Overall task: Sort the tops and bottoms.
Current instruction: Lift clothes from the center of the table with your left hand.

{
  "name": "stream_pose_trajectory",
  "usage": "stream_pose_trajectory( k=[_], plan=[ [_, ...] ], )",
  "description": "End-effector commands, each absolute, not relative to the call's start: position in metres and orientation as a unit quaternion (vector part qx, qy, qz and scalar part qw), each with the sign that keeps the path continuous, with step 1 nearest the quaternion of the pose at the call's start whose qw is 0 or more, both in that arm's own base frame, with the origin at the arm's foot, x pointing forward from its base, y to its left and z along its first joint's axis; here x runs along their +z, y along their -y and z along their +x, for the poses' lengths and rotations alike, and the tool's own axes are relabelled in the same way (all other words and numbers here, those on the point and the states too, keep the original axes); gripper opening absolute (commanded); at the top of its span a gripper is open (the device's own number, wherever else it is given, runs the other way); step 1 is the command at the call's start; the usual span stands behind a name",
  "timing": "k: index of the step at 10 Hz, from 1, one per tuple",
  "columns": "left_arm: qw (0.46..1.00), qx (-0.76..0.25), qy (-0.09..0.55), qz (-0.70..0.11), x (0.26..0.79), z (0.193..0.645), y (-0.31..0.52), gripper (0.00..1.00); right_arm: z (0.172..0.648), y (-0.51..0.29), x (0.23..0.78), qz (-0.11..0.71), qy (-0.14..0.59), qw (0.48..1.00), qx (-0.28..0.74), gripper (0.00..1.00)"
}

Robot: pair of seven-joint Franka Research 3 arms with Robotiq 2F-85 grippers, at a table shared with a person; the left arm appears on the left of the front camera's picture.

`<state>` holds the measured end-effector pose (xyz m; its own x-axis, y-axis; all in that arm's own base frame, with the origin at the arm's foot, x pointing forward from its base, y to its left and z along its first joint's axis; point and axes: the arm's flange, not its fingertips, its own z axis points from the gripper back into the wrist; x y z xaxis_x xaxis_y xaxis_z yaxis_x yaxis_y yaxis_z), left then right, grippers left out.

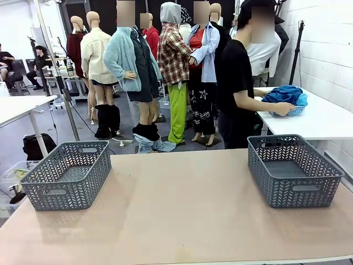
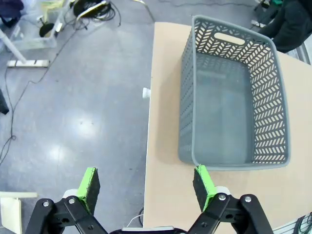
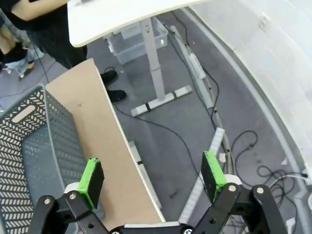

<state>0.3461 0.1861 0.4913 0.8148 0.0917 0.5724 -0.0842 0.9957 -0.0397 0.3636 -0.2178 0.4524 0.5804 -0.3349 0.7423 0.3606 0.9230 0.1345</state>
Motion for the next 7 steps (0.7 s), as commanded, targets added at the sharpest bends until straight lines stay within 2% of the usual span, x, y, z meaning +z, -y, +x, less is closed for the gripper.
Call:
stream_pose_trajectory(
  k=[1, 7],
  plan=[
    [0.952, 0.041, 0.302, 0.002, 0.4935, 0.3435, -0.1880, 1.00, 0.3592, 0.2157, 0.4629, -0.024, 0.413, 0.891, -0.190, 1.00],
    [0.952, 0.041, 0.302, 0.002, 0.4935, 0.3435, -0.1880, 1.00, 0.3592, 0.2157, 0.4629, -0.024, 0.413, 0.891, -0.190, 1.00]
  ],
)
